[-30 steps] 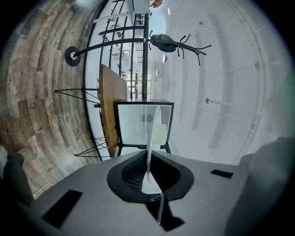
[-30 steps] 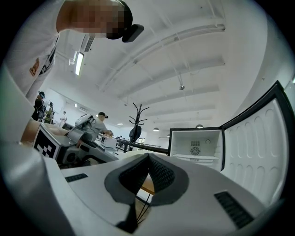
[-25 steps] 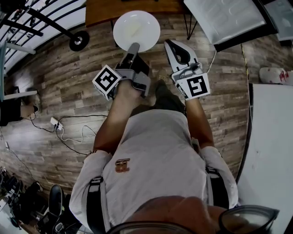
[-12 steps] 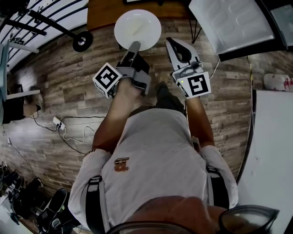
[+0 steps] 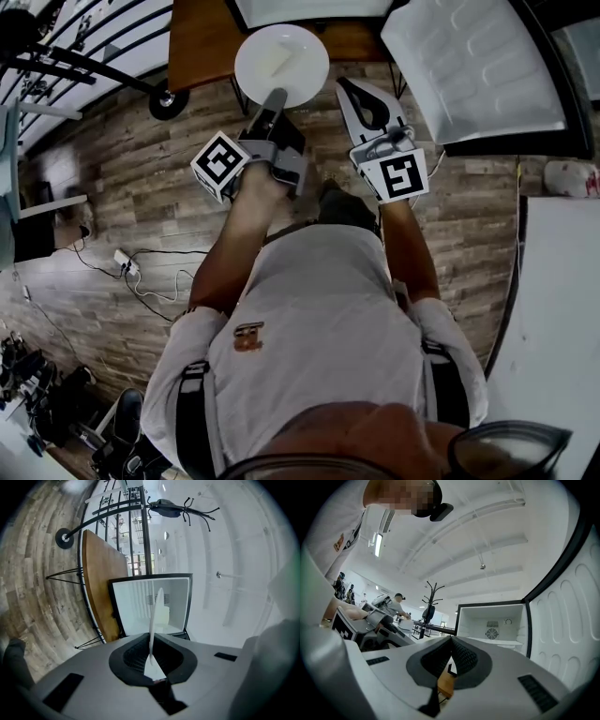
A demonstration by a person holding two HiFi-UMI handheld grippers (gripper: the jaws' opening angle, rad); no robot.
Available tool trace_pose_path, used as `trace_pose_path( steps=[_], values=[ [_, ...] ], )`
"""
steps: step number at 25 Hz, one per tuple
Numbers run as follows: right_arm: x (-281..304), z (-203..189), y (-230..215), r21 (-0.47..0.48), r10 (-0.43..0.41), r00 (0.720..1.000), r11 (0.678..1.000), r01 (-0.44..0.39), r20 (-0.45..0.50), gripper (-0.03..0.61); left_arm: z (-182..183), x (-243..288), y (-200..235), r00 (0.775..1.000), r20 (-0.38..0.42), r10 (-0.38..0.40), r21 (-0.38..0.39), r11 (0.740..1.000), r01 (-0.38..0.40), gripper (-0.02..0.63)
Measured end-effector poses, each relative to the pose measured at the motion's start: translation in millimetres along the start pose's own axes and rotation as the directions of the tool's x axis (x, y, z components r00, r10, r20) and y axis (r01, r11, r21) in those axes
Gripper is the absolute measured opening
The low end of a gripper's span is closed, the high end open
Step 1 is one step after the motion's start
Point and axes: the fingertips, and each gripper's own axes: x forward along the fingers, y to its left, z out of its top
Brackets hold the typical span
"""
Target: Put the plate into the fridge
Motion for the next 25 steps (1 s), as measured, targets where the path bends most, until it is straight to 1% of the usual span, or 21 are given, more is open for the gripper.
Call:
trace_pose_path(
  steps=[2, 6, 9, 12, 16, 21, 25],
  values=[
    [14, -1, -22, 0.004, -0.003, 1.000, 1.000, 0.003, 0.031, 0.032, 3, 25, 4, 1.000, 0.002, 0.011, -0.007, 1.000, -0.011, 0.029],
    [38, -11, -61, 0.010, 0.007, 1.000, 1.000, -0.008, 0.018, 0.032, 10, 70, 6, 1.000, 0.001, 0.021, 0.002, 1.000, -0.021, 0.029],
    [48, -11, -87, 0.004, 0.015, 0.999, 1.000, -0.015, 0.041, 0.032, 7, 99, 2, 1.000, 0.000, 0.019, 0.000, 1.000, -0.019, 0.029],
    [54, -16, -116, 0.003, 0.017, 0.999, 1.000, -0.017, 0.051, 0.032, 0, 130, 3, 1.000, 0.001, 0.030, 0.013, 0.999, -0.030, 0.029],
    [69, -28, -156, 0.016, 0.018, 0.999, 1.000, -0.019, 0.047, 0.032, -1, 174, 9, 0.999, 0.001, 0.048, 0.014, 0.999, -0.048, 0.029],
    [87, -42, -190, 0.020, 0.024, 0.999, 0.999, -0.024, 0.036, 0.032, 0, 214, 18, 0.998, -0.005, 0.068, 0.009, 0.998, -0.068, 0.029],
    [97, -52, -207, 0.026, 0.031, 0.999, 0.999, -0.032, 0.028, 0.032, 4, 237, 30, 0.997, 0.003, 0.082, 0.002, 0.997, -0.082, 0.029]
  ],
)
